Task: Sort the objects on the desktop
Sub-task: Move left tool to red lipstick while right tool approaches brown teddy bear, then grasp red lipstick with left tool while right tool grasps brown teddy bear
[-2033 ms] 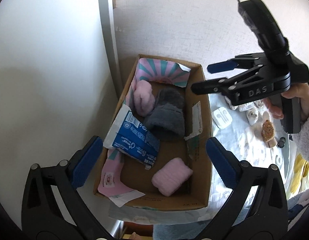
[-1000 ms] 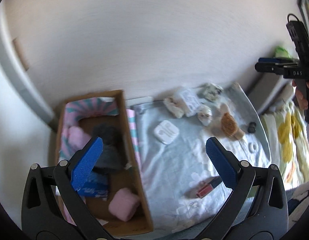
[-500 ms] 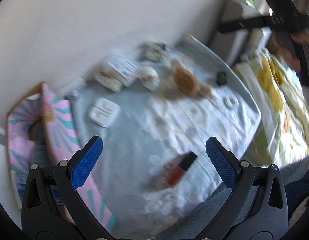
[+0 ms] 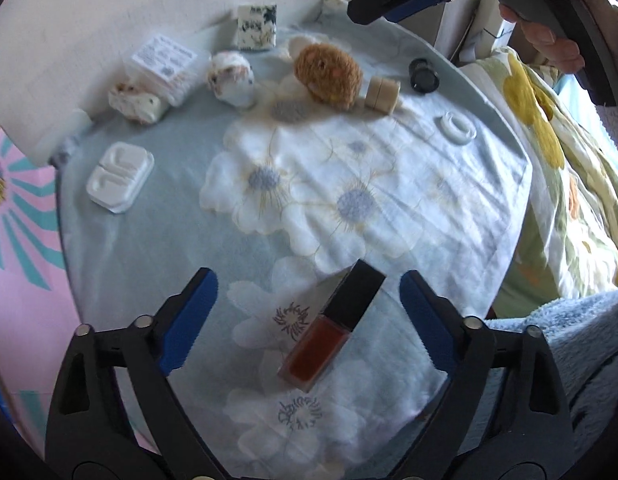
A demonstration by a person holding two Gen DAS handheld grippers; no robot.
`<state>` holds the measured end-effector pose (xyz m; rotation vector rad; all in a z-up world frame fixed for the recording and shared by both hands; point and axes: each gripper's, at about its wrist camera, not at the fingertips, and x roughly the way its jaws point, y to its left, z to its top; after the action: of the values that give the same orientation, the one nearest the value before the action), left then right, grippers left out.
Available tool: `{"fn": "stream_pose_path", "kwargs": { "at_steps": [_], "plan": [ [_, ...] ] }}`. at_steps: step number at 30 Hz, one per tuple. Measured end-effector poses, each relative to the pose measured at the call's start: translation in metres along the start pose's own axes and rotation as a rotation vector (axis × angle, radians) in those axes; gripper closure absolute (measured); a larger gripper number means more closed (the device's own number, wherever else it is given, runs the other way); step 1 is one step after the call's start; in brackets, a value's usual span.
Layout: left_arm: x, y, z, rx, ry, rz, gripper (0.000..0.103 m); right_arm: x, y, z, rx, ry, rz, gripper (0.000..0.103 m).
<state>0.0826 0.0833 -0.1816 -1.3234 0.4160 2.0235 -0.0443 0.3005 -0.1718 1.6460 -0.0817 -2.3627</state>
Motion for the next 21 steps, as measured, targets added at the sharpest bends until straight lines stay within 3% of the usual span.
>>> {"fn": "stream_pose_path", "kwargs": {
  "at_steps": [13, 19, 21],
  "plan": [
    [0.010, -0.008, -0.018, 0.067, -0.001, -0.030, 0.036, 0.043, -0.001, 0.007, 0.030, 0.069, 0.004, 0.026],
    [0.012, -0.013, -0.023, 0.099, -0.003, -0.021, 0.051, 0.052, -0.001, 0.008, 0.039, 0.085, -0.017, 0.026],
    [0.012, -0.015, -0.024, 0.119, -0.008, -0.004, 0.061, 0.053, -0.001, 0.009, 0.043, 0.084, -0.014, 0.028]
  ]
}}
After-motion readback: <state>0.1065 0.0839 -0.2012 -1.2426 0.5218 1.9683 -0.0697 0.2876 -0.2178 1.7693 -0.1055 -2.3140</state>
